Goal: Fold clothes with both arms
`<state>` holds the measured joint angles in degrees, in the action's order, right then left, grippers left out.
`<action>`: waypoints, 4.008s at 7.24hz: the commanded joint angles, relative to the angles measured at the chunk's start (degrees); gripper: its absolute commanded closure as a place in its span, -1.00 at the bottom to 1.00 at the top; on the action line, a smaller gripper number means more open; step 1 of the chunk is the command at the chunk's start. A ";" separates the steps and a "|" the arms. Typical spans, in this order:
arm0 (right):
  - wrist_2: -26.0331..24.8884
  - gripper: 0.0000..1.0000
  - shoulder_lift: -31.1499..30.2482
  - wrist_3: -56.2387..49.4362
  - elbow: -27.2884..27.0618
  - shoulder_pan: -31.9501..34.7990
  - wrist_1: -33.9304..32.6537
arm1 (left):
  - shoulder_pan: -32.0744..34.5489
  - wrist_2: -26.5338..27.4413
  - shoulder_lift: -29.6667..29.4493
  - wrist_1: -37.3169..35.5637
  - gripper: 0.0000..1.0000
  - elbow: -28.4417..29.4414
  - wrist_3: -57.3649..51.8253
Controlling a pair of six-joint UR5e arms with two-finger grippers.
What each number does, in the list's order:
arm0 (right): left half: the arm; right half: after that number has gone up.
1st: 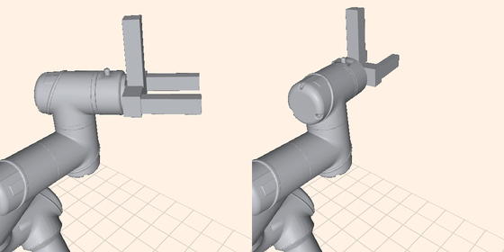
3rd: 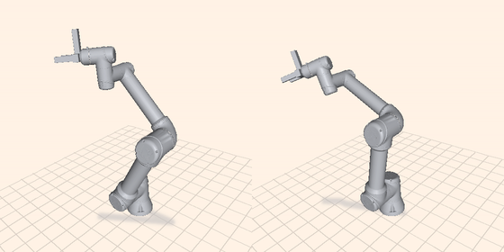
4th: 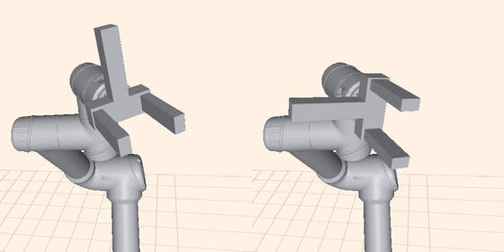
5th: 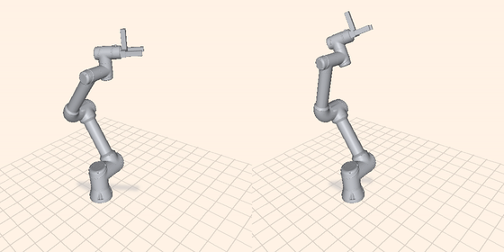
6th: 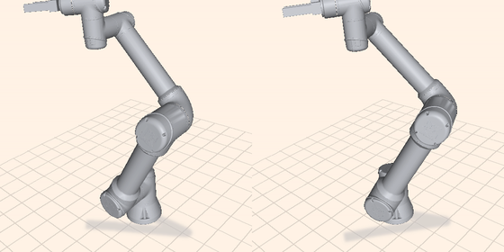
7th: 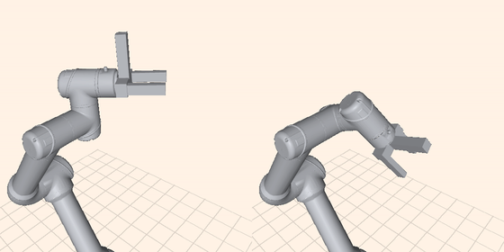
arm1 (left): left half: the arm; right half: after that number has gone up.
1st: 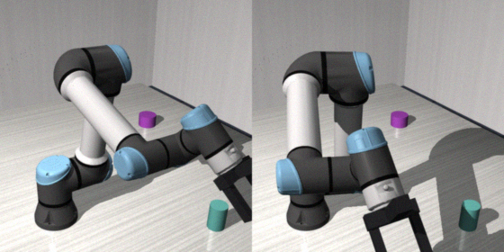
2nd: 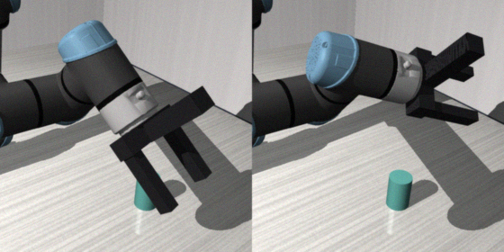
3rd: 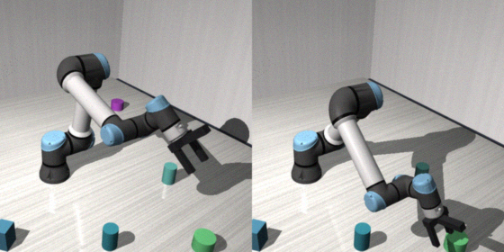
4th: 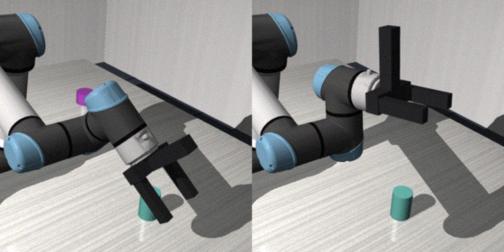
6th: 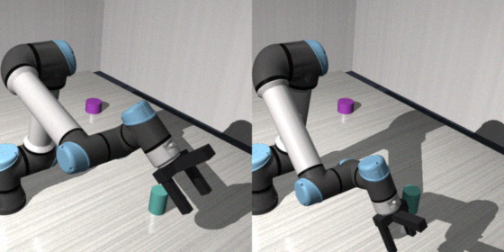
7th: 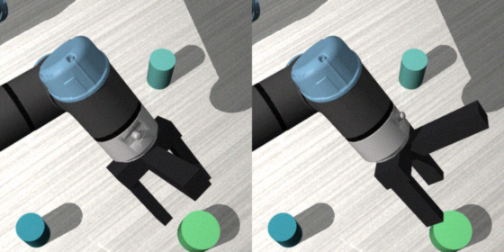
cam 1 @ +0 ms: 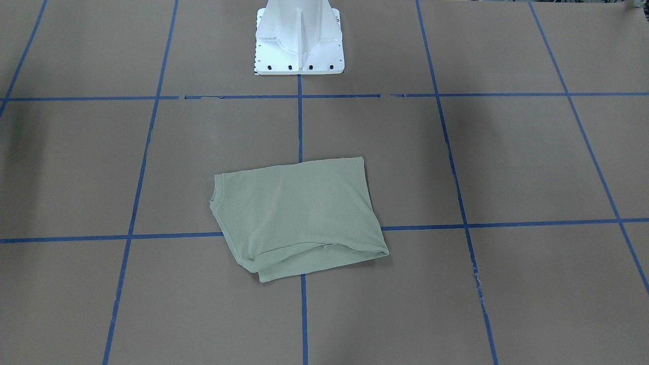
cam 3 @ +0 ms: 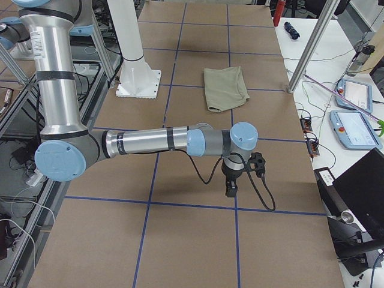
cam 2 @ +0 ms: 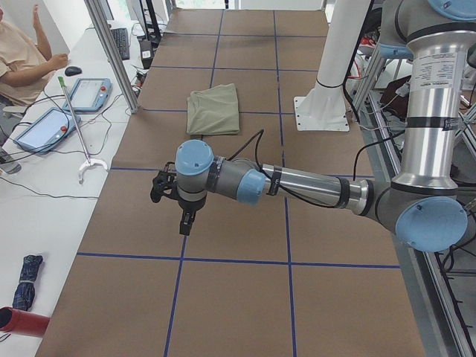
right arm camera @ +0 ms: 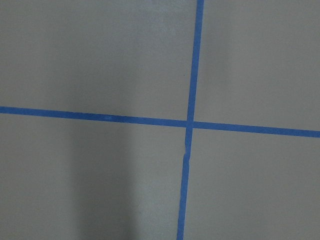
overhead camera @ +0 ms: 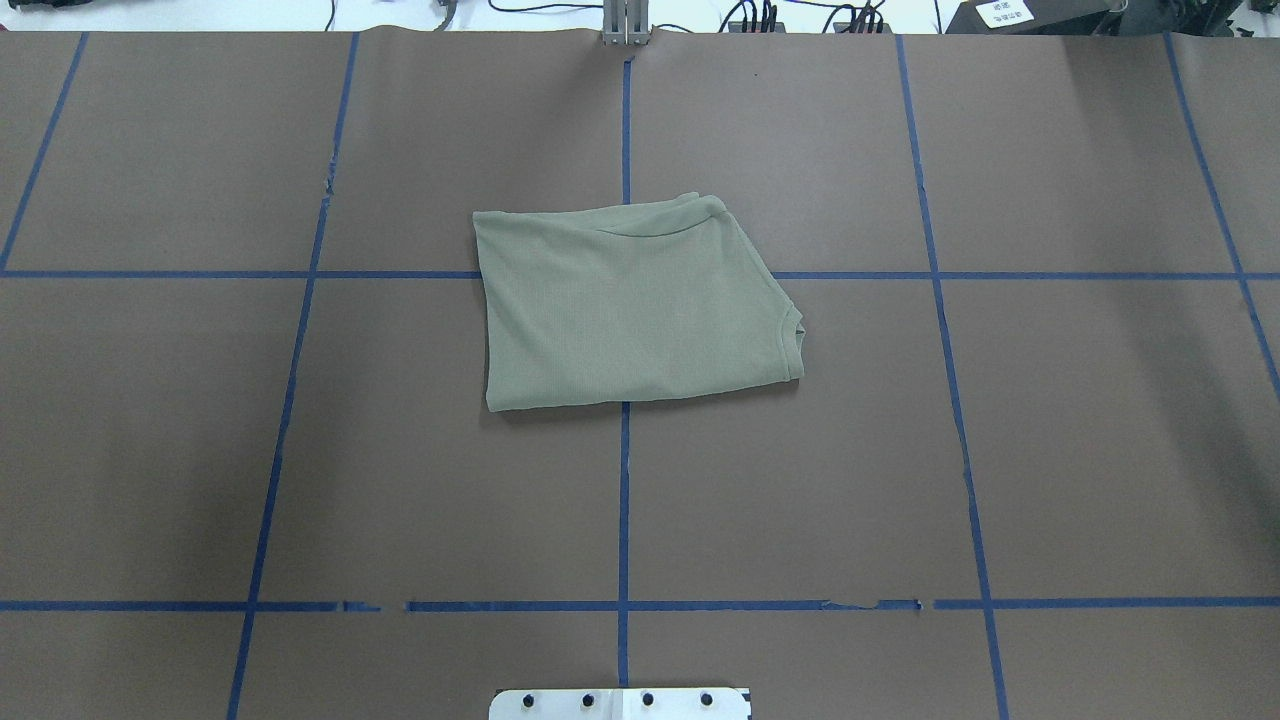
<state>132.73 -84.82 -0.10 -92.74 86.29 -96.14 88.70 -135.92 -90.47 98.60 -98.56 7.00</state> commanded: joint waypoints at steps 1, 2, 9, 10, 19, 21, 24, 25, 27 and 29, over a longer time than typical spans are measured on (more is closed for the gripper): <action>0.42 -1.00 0.27 0.10 0.02 -0.68 0.08 | -0.02 0.13 0.29 0.19 -1.00 0.56 -0.23; 0.34 -1.00 0.44 0.10 0.62 -0.86 0.08 | 0.41 0.39 0.21 0.27 -1.00 0.39 -7.46; -0.19 -1.00 -0.96 0.28 -0.25 -0.77 0.69 | 0.42 2.06 1.17 -3.59 -1.00 -0.32 -9.73; 0.42 -1.00 -0.96 0.37 -0.25 -0.77 0.69 | 0.33 2.15 1.52 -3.33 -1.00 -0.23 -9.73; 0.51 -1.00 -1.66 0.37 -0.42 -0.95 0.69 | 0.59 1.98 -1.46 -16.59 -1.00 -1.28 -10.08; 0.51 -1.00 -1.75 0.37 -0.43 -0.95 0.69 | 0.68 1.98 -1.20 -16.34 -1.00 -2.60 -11.56; 0.51 -1.00 -1.75 0.45 -0.51 -0.95 0.69 | 0.68 1.98 -0.49 -16.60 -1.00 -3.49 -11.84; 0.51 -1.00 -1.75 0.37 -0.60 -0.95 0.69 | 0.68 1.98 -0.41 -16.51 -1.00 -2.96 -11.66; 0.43 -1.00 -1.75 0.45 -0.34 -0.95 0.69 | 0.68 1.80 -0.41 -15.99 -1.00 0.63 -12.01; 0.25 -1.00 -1.67 0.37 -0.07 -0.95 0.69 | 0.68 1.80 -0.49 -15.72 -1.00 2.57 -12.01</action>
<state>133.09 -86.52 0.33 -92.97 85.34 -95.45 89.39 -134.10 -90.92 82.63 -97.66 -4.99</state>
